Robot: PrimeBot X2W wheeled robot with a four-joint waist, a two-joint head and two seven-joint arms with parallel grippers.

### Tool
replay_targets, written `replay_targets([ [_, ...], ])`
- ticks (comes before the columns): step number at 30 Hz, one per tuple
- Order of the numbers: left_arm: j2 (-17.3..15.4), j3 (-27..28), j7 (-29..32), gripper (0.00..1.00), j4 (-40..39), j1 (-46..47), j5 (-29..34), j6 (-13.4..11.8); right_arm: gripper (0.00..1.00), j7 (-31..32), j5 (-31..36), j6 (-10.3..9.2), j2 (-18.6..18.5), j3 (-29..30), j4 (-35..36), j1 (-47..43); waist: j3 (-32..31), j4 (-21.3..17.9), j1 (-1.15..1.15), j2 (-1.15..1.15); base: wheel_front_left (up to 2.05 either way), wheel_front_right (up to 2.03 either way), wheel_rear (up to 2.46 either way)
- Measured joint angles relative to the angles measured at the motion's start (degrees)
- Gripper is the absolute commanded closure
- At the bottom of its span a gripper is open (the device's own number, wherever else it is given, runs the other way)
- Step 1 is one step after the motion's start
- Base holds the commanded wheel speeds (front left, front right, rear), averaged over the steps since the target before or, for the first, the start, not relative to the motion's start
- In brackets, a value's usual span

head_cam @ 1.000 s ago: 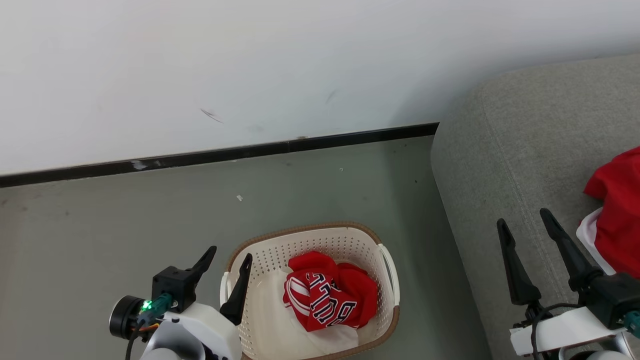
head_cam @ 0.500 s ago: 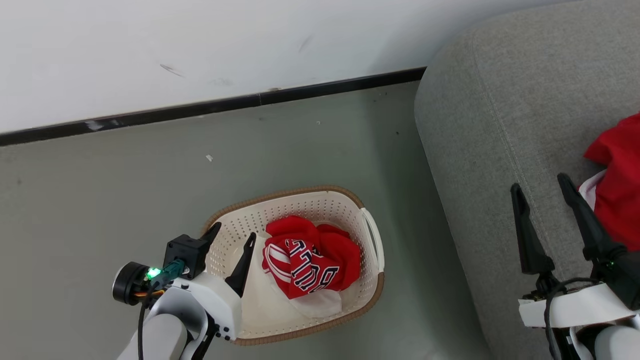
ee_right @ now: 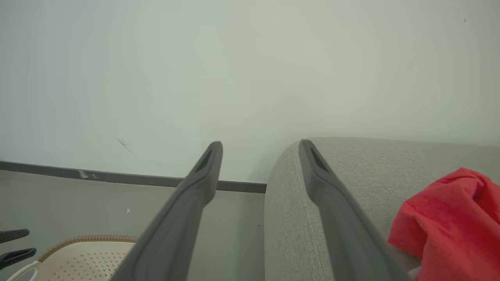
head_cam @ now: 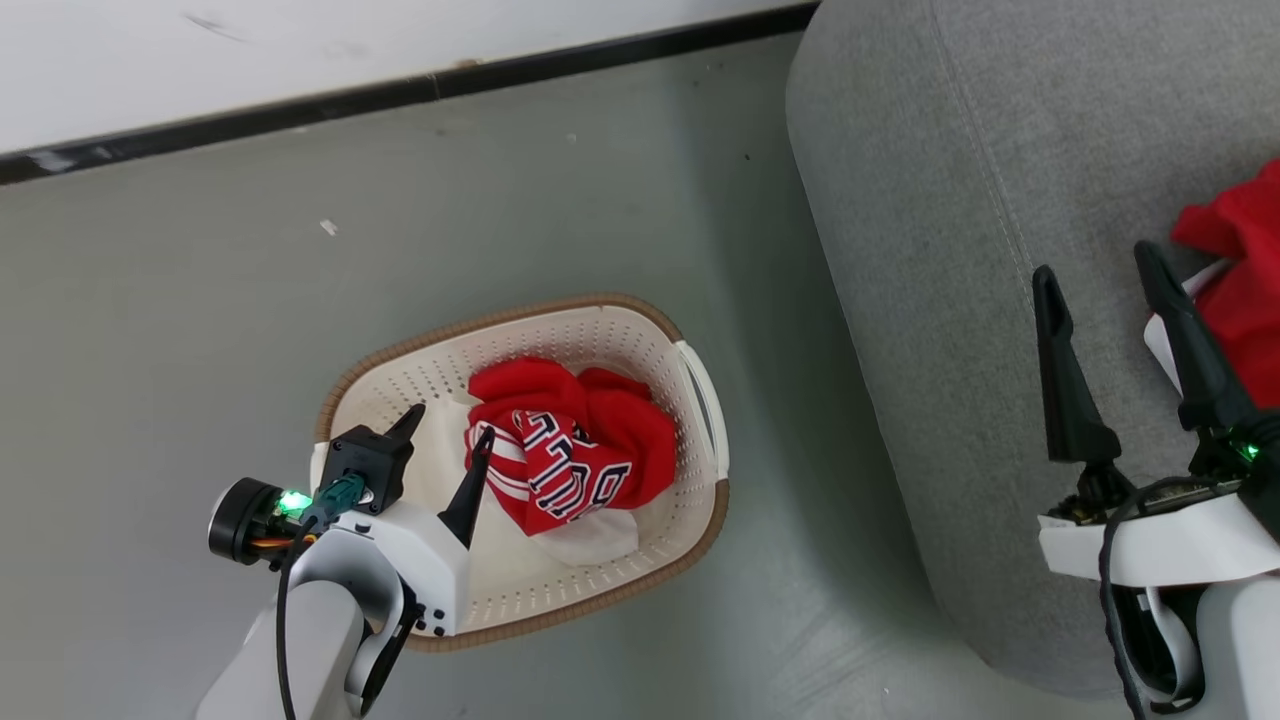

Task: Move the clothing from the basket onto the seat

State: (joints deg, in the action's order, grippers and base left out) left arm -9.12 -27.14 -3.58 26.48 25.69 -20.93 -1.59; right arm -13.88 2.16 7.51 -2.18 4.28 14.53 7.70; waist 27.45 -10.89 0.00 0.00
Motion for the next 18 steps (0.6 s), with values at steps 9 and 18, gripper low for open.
replay_targets([
  [9, -0.2, -0.2, -1.5, 0.00, 2.8, 2.4, 0.5, 0.2, 0.00, -0.3, -1.7, 0.00, 0.0, 0.7, 0.0, 4.2, 4.9, -2.5, 0.00, 0.00, 0.00, 0.00, 0.00],
  [18, 0.4, -0.2, -2.6, 0.00, 5.8, 4.0, 0.8, 0.2, 0.00, -0.3, -3.7, 0.00, 0.0, -0.1, -0.1, 8.2, 9.0, -4.9, 0.00, 0.00, 0.00, 0.00, 0.00],
])
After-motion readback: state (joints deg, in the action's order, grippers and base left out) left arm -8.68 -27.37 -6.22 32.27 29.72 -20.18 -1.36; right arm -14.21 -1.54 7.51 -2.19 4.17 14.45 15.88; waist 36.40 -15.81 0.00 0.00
